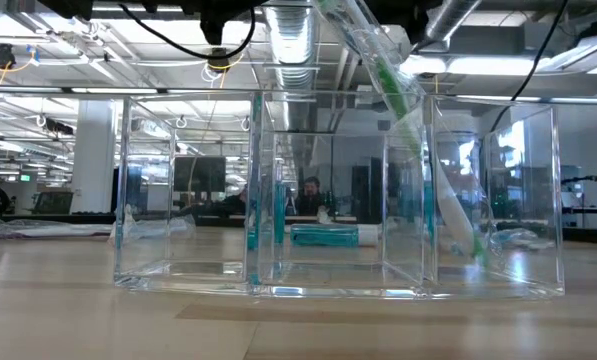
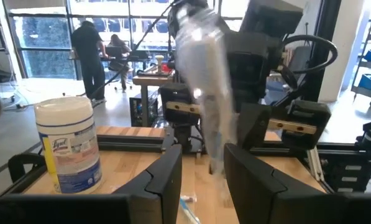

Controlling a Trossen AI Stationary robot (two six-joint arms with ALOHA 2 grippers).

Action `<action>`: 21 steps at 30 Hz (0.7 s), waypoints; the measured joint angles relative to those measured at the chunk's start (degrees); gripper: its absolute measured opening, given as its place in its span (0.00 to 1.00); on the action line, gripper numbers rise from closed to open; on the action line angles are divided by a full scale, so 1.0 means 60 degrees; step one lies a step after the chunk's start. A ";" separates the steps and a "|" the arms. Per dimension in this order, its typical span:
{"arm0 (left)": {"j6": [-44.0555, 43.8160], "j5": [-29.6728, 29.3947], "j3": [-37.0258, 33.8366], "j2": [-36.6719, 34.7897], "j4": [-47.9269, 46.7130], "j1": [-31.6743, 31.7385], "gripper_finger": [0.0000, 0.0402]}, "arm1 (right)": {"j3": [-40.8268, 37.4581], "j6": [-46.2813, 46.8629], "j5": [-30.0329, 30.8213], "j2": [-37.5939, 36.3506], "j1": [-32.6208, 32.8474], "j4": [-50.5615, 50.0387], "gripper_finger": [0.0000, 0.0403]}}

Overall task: Pick & Place toothbrushing station
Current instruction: Put the blue toothbrush into the transparent organizer

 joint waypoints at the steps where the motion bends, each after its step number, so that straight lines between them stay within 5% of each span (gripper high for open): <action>1: 0.0000 0.0000 0.0000 0.0000 0.0061 0.0005 0.28 | 0.0000 -0.0051 0.0000 0.0000 -0.0001 0.0083 0.01; 21: -0.0001 0.0367 0.0000 0.0080 0.1042 0.0010 0.28 | 0.0000 -0.0297 -0.0488 0.0004 -0.0393 0.0350 0.02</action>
